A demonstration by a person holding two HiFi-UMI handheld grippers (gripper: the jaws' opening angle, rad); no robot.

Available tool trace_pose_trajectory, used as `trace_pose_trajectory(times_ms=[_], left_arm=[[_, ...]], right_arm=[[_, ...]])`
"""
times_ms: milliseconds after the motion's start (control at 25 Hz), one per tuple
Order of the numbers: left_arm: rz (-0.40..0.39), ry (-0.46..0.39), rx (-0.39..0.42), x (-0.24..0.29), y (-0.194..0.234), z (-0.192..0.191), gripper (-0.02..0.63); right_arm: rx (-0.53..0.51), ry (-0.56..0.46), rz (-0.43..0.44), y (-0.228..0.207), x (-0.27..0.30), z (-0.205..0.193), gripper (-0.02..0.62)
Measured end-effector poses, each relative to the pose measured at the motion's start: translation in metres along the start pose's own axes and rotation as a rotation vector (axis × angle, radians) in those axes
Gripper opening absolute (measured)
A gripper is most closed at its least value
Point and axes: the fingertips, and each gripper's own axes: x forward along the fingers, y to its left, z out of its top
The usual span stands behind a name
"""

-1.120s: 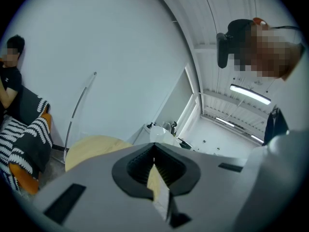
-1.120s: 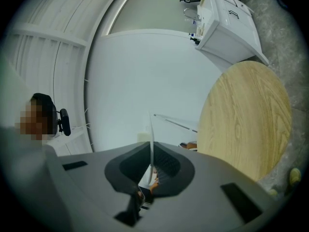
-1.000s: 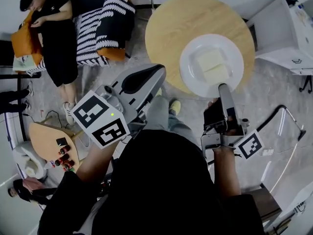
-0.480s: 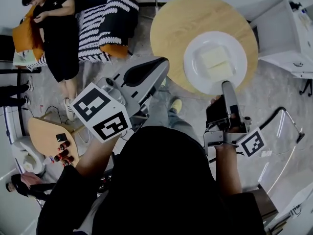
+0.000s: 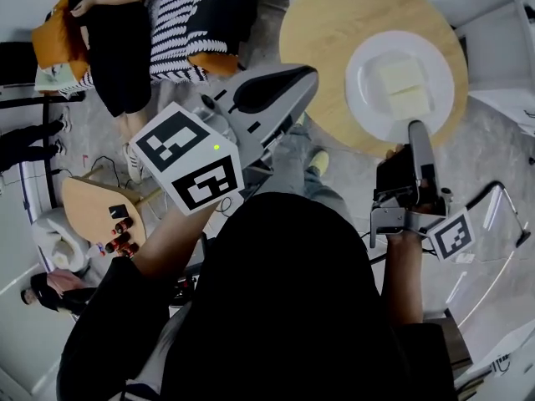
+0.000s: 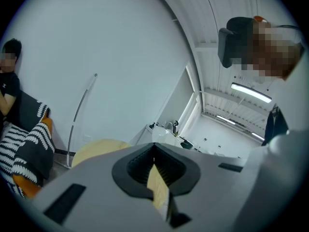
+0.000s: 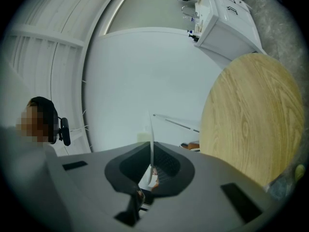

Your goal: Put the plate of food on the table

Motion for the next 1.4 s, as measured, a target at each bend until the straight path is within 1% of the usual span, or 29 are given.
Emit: trace_pose_trajectory(times_ms=[360, 760, 920, 960, 1120, 1400], left_arm=[[-0.040, 0.031, 0.000, 0.013, 0.004, 0.002, 0.006], [-0.098, 0.047, 0.004, 0.035, 0.015, 0.025, 0.006], [-0.134, 0.052, 0.008, 0.030, 0.008, 0.027, 0.006], [-0.139, 0.056, 0.006, 0.035, 0.012, 0.030, 0.006], [-0.147, 0.079, -0.022, 0.075, 0.054, 0.044, 0.006], [-0.147, 0.104, -0.045, 0.092, 0.070, 0.035, 0.006]], right_arm=[[0.015, -0.033, -0.035, -0.007, -0.002, 0.003, 0.016], [-0.003, -0.065, -0.039, 0.004, 0.018, 0.014, 0.017], [-0.018, -0.100, -0.050, 0.014, 0.009, 0.012, 0.017], [-0.021, -0.104, -0.057, 0.013, 0.014, 0.015, 0.017], [-0.018, -0.111, -0.101, -0.009, 0.053, 0.039, 0.017], [-0.003, -0.108, -0.149, -0.029, 0.055, 0.044, 0.017]])
